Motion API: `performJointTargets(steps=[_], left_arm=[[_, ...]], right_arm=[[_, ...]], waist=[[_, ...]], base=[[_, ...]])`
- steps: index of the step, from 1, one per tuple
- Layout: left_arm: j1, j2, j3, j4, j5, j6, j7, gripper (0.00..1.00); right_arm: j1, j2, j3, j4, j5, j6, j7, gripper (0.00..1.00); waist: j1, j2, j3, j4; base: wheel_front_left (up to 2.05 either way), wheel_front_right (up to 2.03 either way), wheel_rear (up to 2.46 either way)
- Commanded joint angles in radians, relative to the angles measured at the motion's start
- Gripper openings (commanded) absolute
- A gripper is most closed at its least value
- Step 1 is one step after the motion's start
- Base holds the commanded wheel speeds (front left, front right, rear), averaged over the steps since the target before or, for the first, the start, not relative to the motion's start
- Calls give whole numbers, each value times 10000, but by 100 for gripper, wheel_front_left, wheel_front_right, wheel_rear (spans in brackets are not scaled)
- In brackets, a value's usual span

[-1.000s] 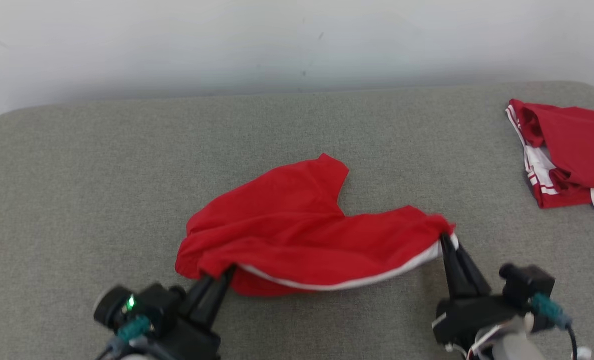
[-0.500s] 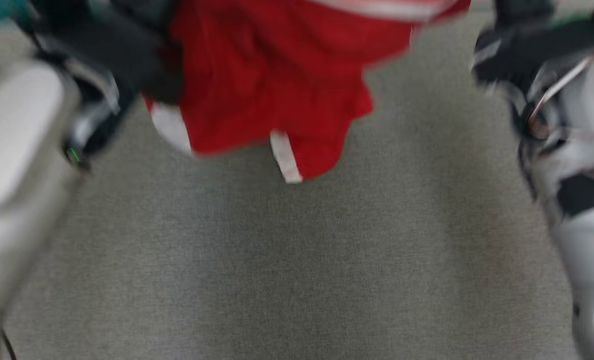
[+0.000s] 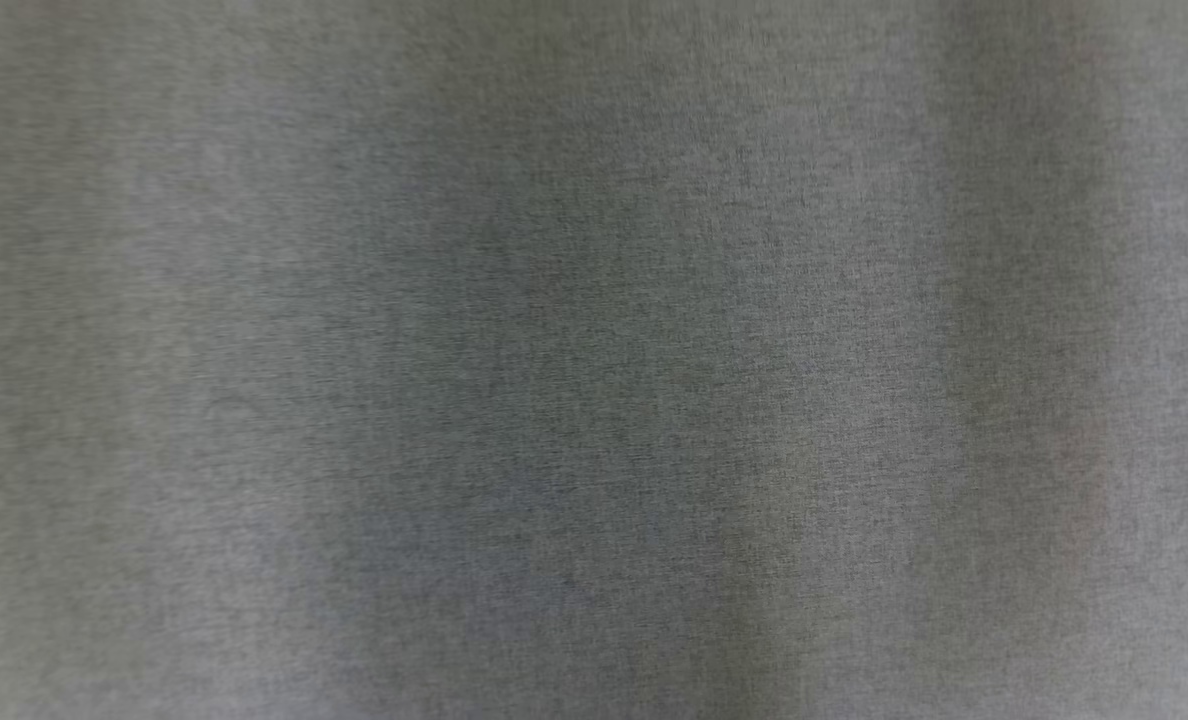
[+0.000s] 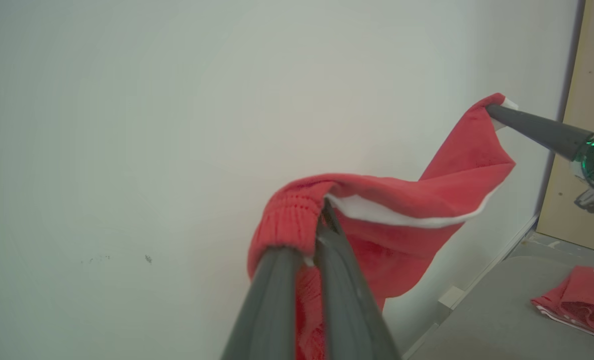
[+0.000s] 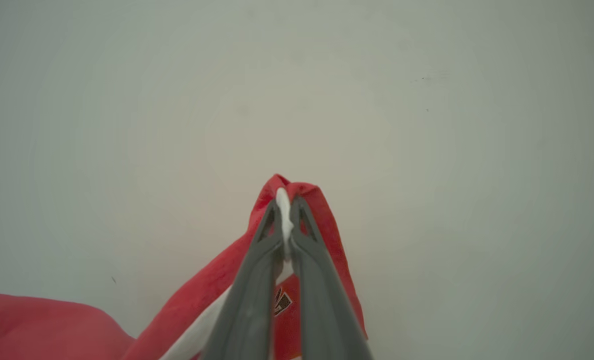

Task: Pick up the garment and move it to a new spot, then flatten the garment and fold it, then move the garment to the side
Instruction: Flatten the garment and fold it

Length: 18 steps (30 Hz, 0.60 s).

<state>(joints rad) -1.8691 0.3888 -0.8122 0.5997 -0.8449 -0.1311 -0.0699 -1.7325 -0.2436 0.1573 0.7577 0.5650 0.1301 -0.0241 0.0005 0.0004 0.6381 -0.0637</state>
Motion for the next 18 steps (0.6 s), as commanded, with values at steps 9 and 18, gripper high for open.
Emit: performJointTargets(steps=[9, 18], left_arm=[[-1546, 138, -1436, 1138, -741, 17, -163, 0], [-2063, 159, -2541, 1708, -1574, 17, -582, 0]], right_arm=[[-1407, 313, 70, 1695, -324, 2, -468, 0], [-1748, 257, 400, 2542, -64, 2, -704, 0]], waist=[[-5, -4, 520, -567], [-5, -4, 581, -632]], base=[[0, 0, 0], [0, 0, 0]])
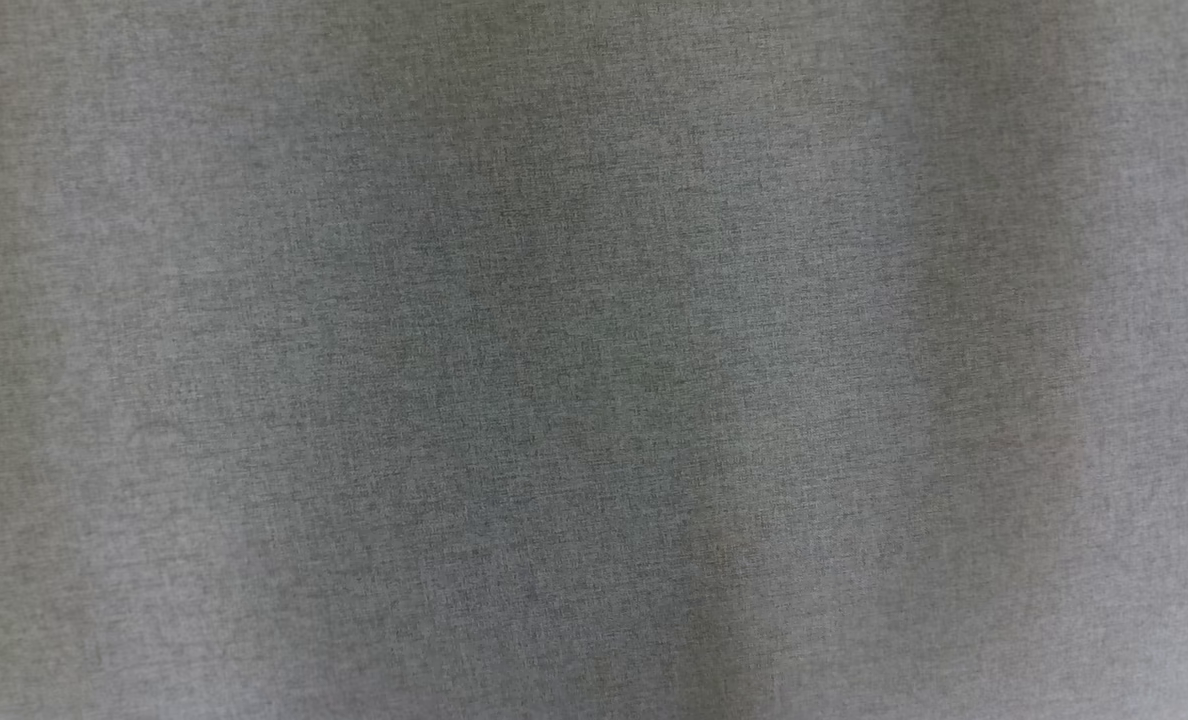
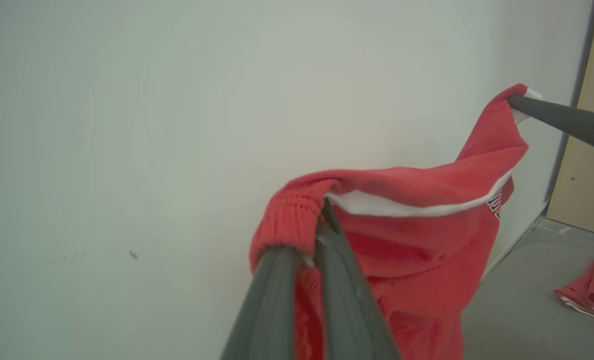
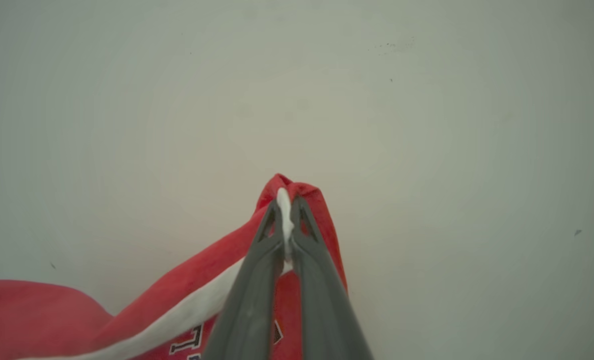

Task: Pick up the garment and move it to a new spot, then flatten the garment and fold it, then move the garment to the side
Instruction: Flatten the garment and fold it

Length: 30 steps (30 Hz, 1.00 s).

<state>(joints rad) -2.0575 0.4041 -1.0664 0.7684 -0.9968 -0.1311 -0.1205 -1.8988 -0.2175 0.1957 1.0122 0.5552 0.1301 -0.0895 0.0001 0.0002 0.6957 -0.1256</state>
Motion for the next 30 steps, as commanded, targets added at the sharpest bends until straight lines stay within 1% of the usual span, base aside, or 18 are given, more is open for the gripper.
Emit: performJointTargets(steps=[1, 5, 10, 15, 18, 19, 20, 24, 25, 27, 28, 29, 30], left_arm=[[-207, -1, -102, 77, -140, 17, -124, 0], [-174, 5, -570, 135, -394, 17, -440, 0], [284, 233, -1061, -133, -959, 17, -887, 0], [1183, 612, -1560, -751, -1238, 16, -1276, 0], [2166, 829, -1516, -1153, -1448, 16, -1419, 0], [2527, 868, -1422, -1332, -1426, 16, -1433, 0], [3337, 890, -957, -1792, -1137, 15, -1447, 0], [5706, 979, 455, -2747, -452, 62, -1436, 0], [6358, 968, 611, -2990, -142, 41, -1434, 0], [7578, 1056, 1268, -3507, 225, 202, -1438, 0], [7578, 1056, 1268, -3507, 225, 202, -1438, 0], [8907, 1130, 1867, -4059, 639, 374, -1437, 0], [8907, 1130, 1867, -4059, 639, 374, -1437, 0]], right_arm=[[-96, 14, 63, 48, 75, 2, -88, 0], [-66, 95, 266, 196, 182, 2, -232, 0], [437, 51, 626, -12, 613, 2, -340, 0], [1777, -125, 1089, -720, 1481, 2, -384, 0], [3053, -304, 1463, -1314, 2077, 2, -381, 0], [3481, -410, 1600, -1536, 2262, 2, -381, 0], [4349, -620, 1848, -1997, 2575, 2, -357, 0], [6227, -1083, 2359, -2974, 3098, 2, -348, 0], [6672, -1232, 2387, -3198, 3255, 2, -383, 0], [7613, -1383, 2588, -3658, 3501, 2, -288, 0], [7613, -1383, 2588, -3658, 3501, 2, -288, 0], [8494, -1605, 2771, -4131, 3635, 2, -187, 0], [8494, -1605, 2771, -4131, 3635, 2, -187, 0]], waist=[[-1, -2, 12, -28], [-1, -2, 18, -54], [-1, -2, -54, 24], [-1, -2, -301, 74], [-1, -2, -636, 63], [-1, -2, -759, 79], [-1, -2, -978, 140], [-1, -2, -1579, 173], [-1, -2, -1752, 214], [-1, -2, -2077, 156], [-1, -2, -2077, 156], [-1, -2, -2372, 111], [-1, -2, -2372, 111]], base=[[0, 0, 0], [0, 0, 0], [0, 0, 0], [0, 0, 0], [0, 0, 0], [0, 0, 0], [0, 0, 0], [0, 0, 0], [0, 0, 0], [0, 0, 0], [0, 0, 0], [0, 0, 0], [0, 0, 0]])
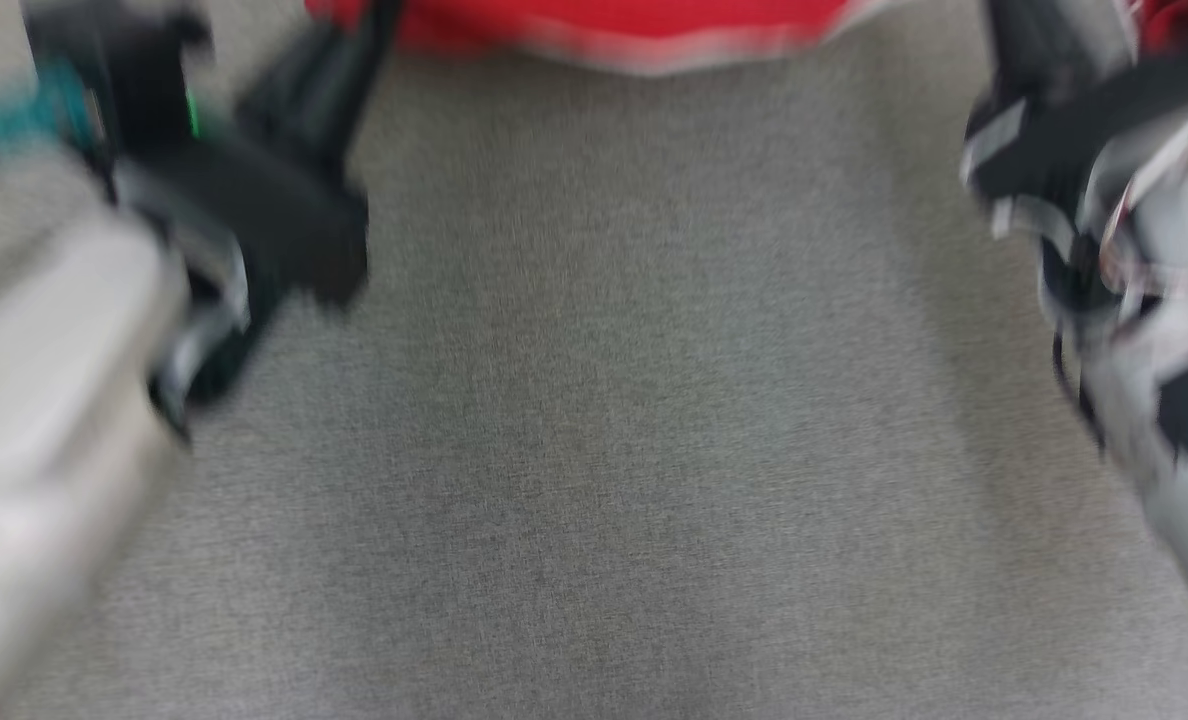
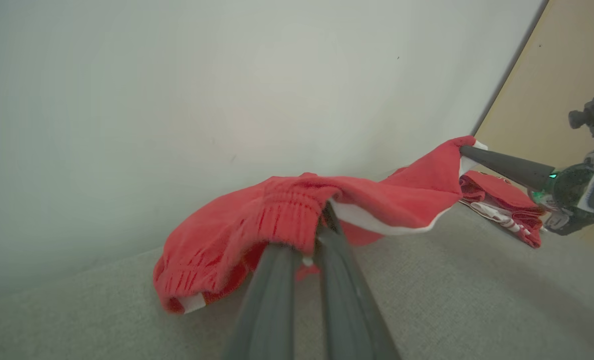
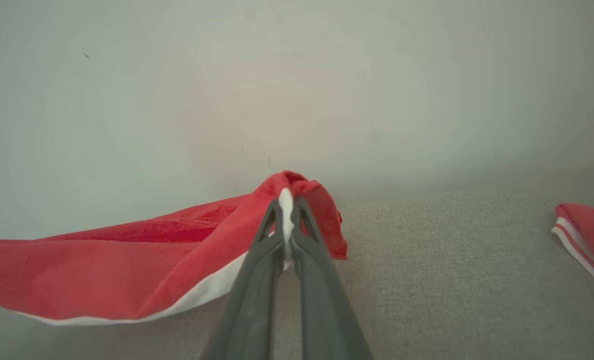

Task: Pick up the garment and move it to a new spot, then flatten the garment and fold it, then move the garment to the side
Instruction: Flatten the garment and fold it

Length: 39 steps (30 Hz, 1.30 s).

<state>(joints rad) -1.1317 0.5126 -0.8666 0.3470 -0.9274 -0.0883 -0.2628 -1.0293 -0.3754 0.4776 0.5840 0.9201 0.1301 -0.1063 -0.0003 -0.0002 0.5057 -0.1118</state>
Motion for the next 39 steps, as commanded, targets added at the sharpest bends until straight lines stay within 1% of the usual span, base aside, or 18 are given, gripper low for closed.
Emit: performJointTargets(steps=[1, 5, 6, 10, 14, 19, 23, 29, 31, 34, 39], left_arm=[[316, 40, 168, -129, 115, 31, -15, 0], [2784, -134, 1004, -1100, 824, 277, -14, 0], [3385, -210, 1168, -1310, 1023, 270, -14, 0], [5401, -462, 1431, -1908, 1721, 308, -15, 0], [6971, -636, 1301, -2143, 2233, 152, -15, 0], [8204, -713, 1228, -2273, 2715, 90, -16, 0], [8877, -805, 1346, -2348, 2988, 38, -16, 0], [9396, -939, 1637, -2425, 3205, -27, -16, 0], [9479, -998, 1724, -2478, 3238, -69, -16, 0], [9553, -1048, 1748, -2496, 3377, -137, -16, 0], [9332, -1207, 1760, -2591, 3600, -248, -16, 0]], right_arm=[[251, -160, -9, -92, 43, 2, -71, 0], [2075, -598, 46, -850, 213, 2, 29, 0], [2534, -693, -20, -1035, 304, 2, 63, 0], [4325, -945, -355, -1703, 554, 2, 161, 0], [6117, -1096, -912, -2405, 625, 2, 336, 0], [8158, -1037, -1977, -3373, 516, 2, 690, 0], [9658, -644, -2790, -4282, 328, 2, 1282, 0], [11483, 313, -4031, -5627, -135, 2, 2533, 0], [11742, 547, -4421, -5957, -374, 2, 2829, 0], [11899, 1109, -4914, -6424, -527, 2, 3225, 0], [11466, 1726, -5676, -6999, -730, 2, 3868, 0]], waist=[[3, 2, -625, -22], [3, 2, -1210, 25], [3, 2, -1342, 41], [3, 2, -1900, 112], [3, 2, -2316, 209], [3, 2, -2664, 267], [3, 2, -2863, 321], [3, 2, -3034, 409], [3, 2, -3055, 432], [3, 2, -3069, 499], [3, 2, -3091, 670]], base=[[0, 0, 0], [0, 0, 0], [0, 0, 0], [0, 0, 0], [0, 0, 0], [0, 0, 0], [0, 0, 0], [0, 0, 0], [0, 0, 0], [0, 0, 0], [0, 0, 0]])
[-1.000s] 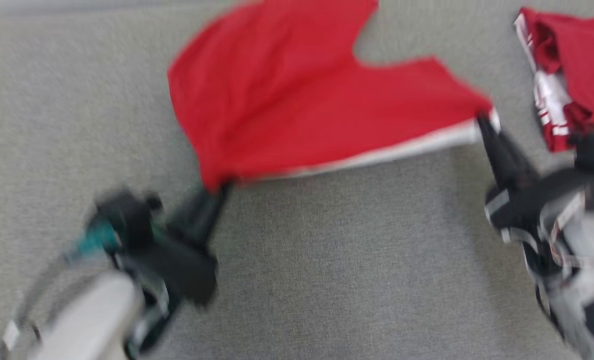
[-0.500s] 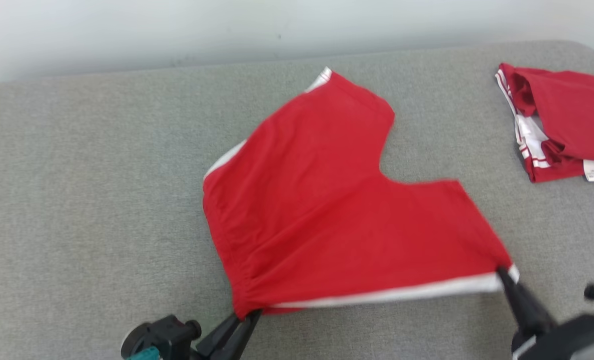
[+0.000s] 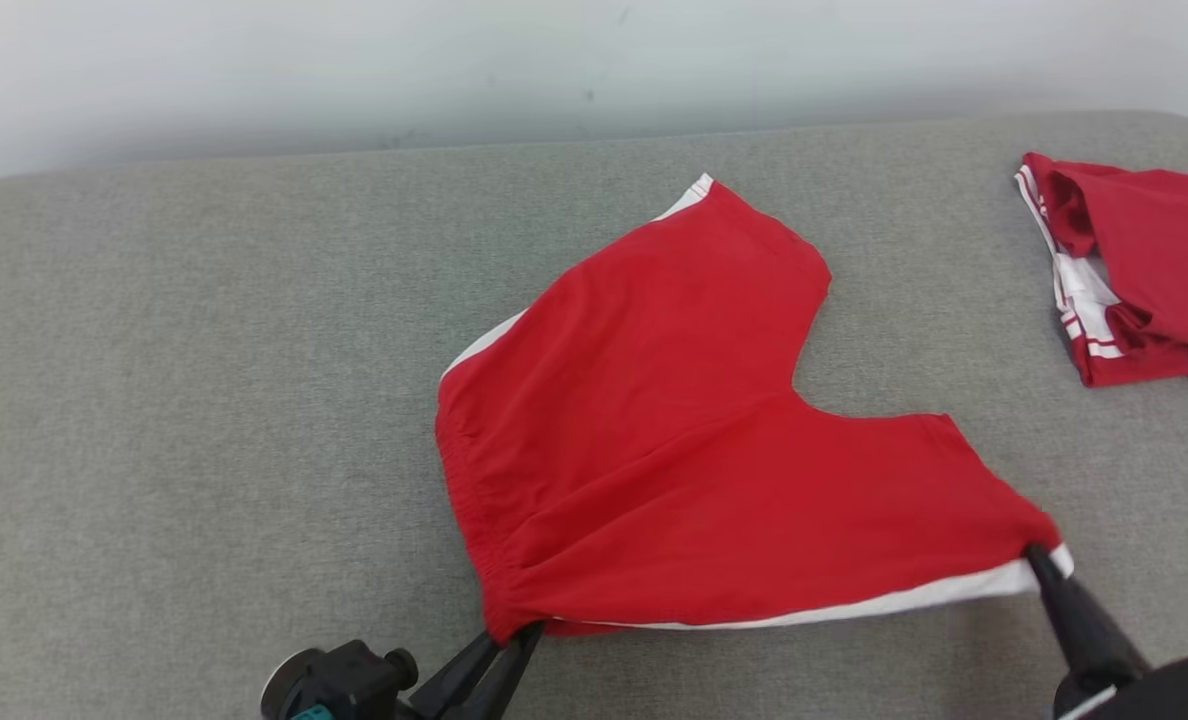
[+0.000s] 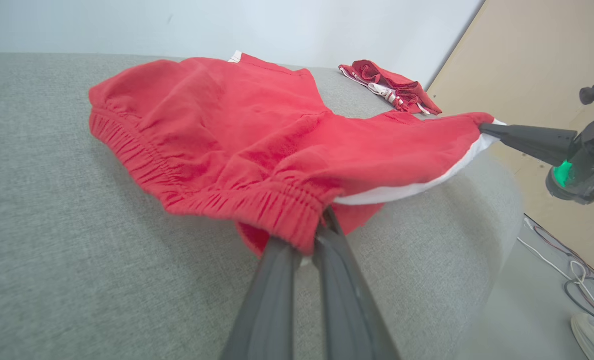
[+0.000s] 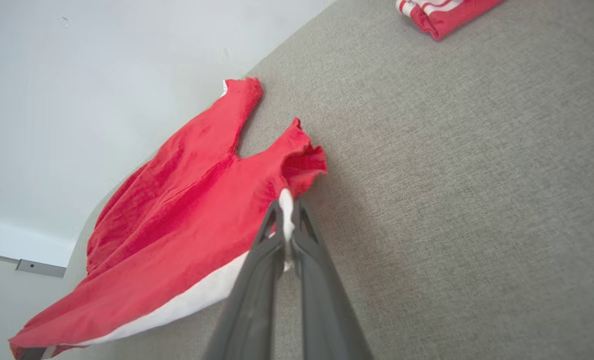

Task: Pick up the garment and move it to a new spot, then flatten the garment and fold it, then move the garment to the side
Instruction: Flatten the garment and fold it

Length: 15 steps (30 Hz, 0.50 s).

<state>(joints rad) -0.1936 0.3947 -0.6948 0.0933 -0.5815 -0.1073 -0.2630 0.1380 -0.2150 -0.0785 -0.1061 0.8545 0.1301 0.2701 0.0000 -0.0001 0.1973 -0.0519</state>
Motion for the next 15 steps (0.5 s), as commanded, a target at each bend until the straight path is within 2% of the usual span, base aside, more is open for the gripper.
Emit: performJointTargets(steps=[1, 8, 15], left_arm=[[-120, -71, 58, -71, 164, -56, -14, 0], [-645, -250, 30, -210, 329, -138, -14, 0], [-1786, -428, -154, -139, 349, -222, -15, 0]], right_arm=[[-339, 231, -250, -174, -84, 2, 230, 0], [-1522, 435, -1009, -77, -133, 2, 924, 0], [-4049, 375, -1063, 792, -596, 2, 1512, 0]], waist=[[0, 1, -6, 108], [0, 1, 136, 423], [0, 1, 616, 751]], base=[[0, 0, 0], [0, 0, 0], [0, 0, 0]])
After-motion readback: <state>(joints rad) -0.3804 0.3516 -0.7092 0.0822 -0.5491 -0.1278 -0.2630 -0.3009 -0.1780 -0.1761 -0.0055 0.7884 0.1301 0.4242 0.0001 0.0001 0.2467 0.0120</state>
